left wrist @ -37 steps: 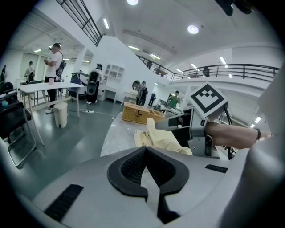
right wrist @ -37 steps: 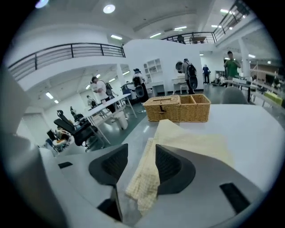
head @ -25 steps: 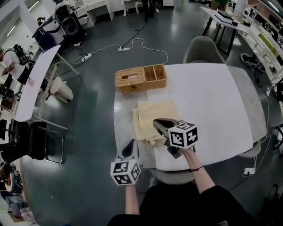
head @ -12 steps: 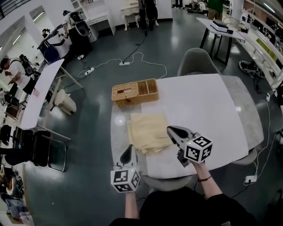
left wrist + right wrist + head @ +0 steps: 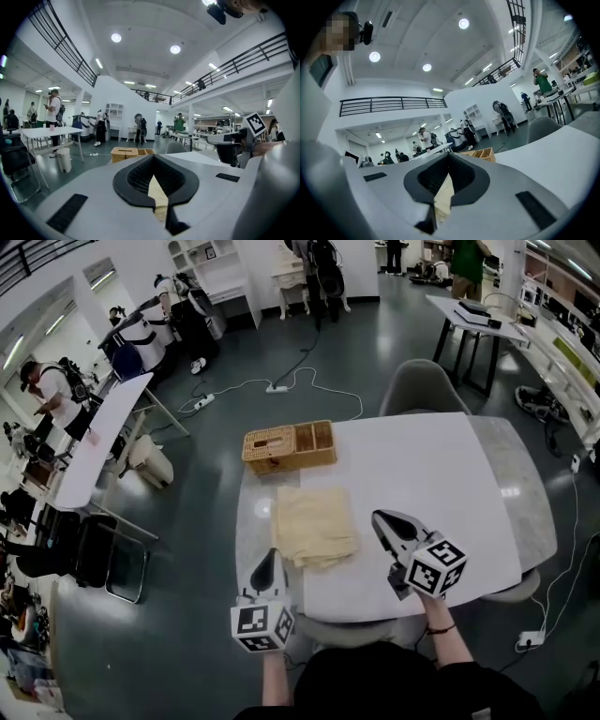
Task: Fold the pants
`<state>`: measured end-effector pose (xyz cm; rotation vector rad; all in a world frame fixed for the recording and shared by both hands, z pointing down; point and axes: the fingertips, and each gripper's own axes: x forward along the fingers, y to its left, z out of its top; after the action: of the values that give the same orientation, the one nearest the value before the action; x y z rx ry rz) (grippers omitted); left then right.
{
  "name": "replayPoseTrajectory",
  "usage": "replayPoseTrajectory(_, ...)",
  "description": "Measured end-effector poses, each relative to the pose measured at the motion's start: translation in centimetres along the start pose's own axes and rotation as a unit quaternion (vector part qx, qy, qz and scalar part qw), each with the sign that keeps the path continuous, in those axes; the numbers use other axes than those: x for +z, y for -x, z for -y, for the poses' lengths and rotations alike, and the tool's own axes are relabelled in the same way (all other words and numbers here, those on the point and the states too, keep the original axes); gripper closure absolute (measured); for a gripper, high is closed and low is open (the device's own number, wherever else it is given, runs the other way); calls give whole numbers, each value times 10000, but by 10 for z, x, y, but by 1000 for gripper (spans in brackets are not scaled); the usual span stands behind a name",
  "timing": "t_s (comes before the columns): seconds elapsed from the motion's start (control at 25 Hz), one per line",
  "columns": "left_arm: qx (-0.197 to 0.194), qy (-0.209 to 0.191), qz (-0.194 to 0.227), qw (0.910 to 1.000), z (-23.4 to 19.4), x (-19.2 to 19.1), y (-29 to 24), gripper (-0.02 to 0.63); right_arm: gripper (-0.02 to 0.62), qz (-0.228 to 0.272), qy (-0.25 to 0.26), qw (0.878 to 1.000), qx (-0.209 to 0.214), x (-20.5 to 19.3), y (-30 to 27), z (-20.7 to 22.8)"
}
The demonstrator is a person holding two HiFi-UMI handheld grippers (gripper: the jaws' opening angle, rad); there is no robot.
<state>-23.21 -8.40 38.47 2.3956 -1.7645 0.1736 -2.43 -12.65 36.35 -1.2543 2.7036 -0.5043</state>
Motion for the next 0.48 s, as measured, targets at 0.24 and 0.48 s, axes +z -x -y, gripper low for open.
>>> replayPoseTrajectory(0.24,4,-96,300,9995,5,13,9,598,580,235,133,9995,-157,14,19,7)
replayPoseTrajectory(0.48,39,-98,491,9987,-4,19,15,598,581,402,249,9983,-338,24,25,12)
